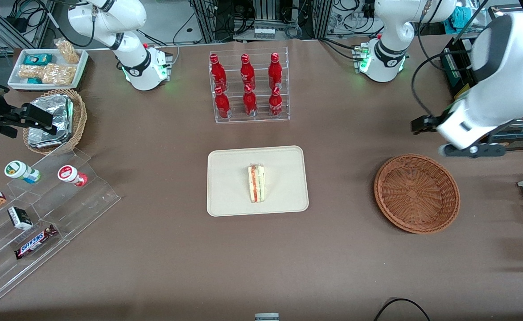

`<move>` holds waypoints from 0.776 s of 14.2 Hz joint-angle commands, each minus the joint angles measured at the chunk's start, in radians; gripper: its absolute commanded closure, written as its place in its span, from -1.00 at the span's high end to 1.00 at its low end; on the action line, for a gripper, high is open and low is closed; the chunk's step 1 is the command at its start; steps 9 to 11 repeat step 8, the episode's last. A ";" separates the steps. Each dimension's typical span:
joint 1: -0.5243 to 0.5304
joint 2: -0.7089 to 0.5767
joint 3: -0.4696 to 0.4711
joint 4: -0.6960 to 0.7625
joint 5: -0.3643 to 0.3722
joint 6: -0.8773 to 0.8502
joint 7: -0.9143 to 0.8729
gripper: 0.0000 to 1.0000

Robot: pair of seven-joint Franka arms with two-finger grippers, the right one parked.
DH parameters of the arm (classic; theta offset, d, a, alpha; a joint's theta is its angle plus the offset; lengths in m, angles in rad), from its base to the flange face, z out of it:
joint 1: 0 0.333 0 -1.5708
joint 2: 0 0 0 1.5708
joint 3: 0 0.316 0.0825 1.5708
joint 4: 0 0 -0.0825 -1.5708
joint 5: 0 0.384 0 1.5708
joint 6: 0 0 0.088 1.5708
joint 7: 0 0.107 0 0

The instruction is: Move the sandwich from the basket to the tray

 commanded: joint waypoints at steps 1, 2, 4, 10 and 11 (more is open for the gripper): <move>0.086 -0.053 -0.014 0.006 -0.010 -0.034 0.122 1.00; 0.103 -0.051 -0.017 0.029 -0.010 -0.045 0.129 1.00; 0.128 -0.053 -0.023 0.075 -0.010 -0.042 0.133 1.00; 0.183 -0.053 -0.022 0.153 -0.011 -0.039 0.122 1.00; 0.183 -0.053 -0.022 0.153 -0.011 -0.039 0.122 1.00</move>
